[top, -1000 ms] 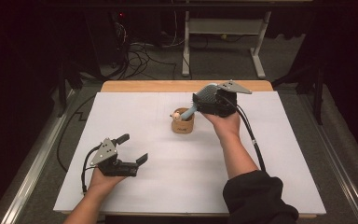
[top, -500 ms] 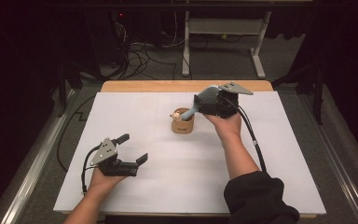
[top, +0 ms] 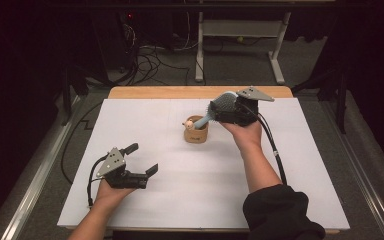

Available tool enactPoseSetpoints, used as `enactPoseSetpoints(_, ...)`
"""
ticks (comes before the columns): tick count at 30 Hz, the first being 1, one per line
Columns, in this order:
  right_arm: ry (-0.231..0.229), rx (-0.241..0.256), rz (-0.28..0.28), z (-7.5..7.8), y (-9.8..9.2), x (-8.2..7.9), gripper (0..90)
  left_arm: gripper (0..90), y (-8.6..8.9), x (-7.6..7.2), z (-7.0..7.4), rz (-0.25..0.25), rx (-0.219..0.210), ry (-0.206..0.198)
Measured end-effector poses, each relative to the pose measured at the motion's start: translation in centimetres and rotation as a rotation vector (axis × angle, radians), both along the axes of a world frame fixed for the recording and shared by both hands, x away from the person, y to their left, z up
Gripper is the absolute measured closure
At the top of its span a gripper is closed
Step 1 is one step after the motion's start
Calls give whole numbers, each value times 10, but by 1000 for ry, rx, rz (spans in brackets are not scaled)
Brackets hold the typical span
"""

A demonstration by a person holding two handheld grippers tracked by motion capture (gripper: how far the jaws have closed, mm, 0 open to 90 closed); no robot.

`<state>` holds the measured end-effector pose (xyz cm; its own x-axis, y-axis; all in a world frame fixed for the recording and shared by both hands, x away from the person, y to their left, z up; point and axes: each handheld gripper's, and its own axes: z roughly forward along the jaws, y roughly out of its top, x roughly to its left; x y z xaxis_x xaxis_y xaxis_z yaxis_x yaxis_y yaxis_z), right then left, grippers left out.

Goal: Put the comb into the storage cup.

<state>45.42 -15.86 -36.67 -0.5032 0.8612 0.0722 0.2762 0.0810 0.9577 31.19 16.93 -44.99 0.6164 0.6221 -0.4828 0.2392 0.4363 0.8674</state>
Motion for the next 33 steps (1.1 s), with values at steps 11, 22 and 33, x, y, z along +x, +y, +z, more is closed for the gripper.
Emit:
enactPoseSetpoints(11, -8, -36, -2, -10, -16, -24, 3, 6, -1, 1, -2, 3, 8, 10)
enactPoseSetpoints(22, 32, -88, 2, -50, -32, -51, 3, 6, -2, 3, -5, -1, 25, 34)
enactPoseSetpoints(33, 22, -106, 9, -78, -58, -104, 3, 6, 0, 2, -5, 1, 30, 37)
